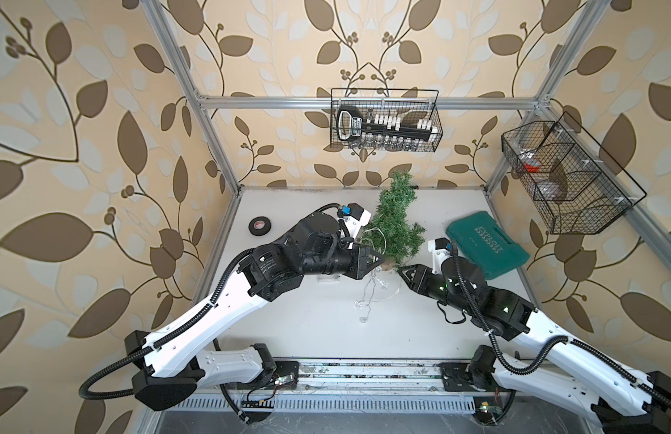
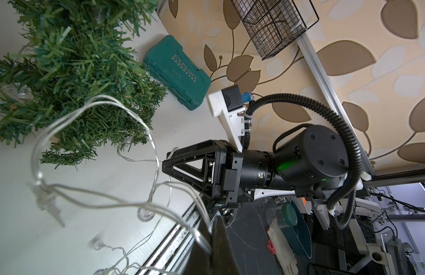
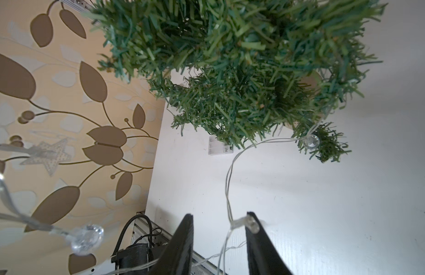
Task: Remove string lights from the small christmas tree
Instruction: Remove the light string from the Christmas tree.
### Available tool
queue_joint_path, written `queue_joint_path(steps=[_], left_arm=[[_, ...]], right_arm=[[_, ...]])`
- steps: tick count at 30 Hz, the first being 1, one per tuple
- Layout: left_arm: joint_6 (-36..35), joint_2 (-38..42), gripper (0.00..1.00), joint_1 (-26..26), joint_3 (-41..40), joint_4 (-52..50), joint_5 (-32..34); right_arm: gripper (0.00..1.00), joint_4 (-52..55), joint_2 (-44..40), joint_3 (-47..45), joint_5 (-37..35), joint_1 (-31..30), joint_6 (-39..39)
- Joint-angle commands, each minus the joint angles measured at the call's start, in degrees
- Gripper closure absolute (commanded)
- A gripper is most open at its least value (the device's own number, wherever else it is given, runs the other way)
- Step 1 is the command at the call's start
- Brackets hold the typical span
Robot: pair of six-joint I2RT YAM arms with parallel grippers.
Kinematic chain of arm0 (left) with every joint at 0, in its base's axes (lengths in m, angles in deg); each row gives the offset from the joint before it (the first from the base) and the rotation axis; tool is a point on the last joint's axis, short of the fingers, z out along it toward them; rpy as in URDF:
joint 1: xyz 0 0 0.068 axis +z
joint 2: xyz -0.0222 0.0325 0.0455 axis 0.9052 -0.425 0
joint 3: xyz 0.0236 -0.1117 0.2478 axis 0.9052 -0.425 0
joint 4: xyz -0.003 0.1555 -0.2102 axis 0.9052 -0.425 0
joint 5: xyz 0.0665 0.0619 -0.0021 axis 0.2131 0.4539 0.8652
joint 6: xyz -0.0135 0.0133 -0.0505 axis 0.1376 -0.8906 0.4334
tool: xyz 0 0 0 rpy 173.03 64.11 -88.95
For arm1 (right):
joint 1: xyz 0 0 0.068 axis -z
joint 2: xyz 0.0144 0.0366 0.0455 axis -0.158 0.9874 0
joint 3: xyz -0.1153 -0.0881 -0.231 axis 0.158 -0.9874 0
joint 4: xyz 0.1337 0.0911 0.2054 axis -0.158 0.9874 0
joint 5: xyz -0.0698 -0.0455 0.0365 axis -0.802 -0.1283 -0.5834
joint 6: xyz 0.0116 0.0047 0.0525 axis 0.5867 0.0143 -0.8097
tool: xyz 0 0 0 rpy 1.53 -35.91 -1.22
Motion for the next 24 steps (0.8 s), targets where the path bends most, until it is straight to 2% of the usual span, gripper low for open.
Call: queue_joint_path(steps=[1, 3, 6, 12, 17, 24], left_arm=[[-1.1, 0.0, 1.00, -0.5, 2.5, 1.3, -0.1], [-1.2, -0.1, 1.00, -0.5, 2.5, 1.2, 0.0], [-1.2, -0.3, 1.00, -0.5, 2.8, 1.1, 0.2], [-0.7, -2.9, 1.00, -0.5, 5.9, 1.5, -1.6], [1.2, -6.5, 1.00, -0.6, 10.1, 3.4, -5.3], [1.6, -10.7, 1.00, -0.6, 17.0, 3.6, -8.7]], right_arm=[[0.64, -0.7, 1.1, -0.5, 0.0, 0.2, -0.7], [0.67, -1.4, 2.5, -0.4, 0.4, 0.2, -0.6], [0.80, -0.9, 3.0, -0.6, -0.2, 0.4, -1.1], [1.00, 11.1, -5.5, 1.5, -8.3, 1.9, -3.7], [1.00, 21.9, -10.2, 8.1, -15.4, 5.6, -4.0], [1.00, 25.1, -2.6, 21.5, -23.7, 10.8, 1.8]])
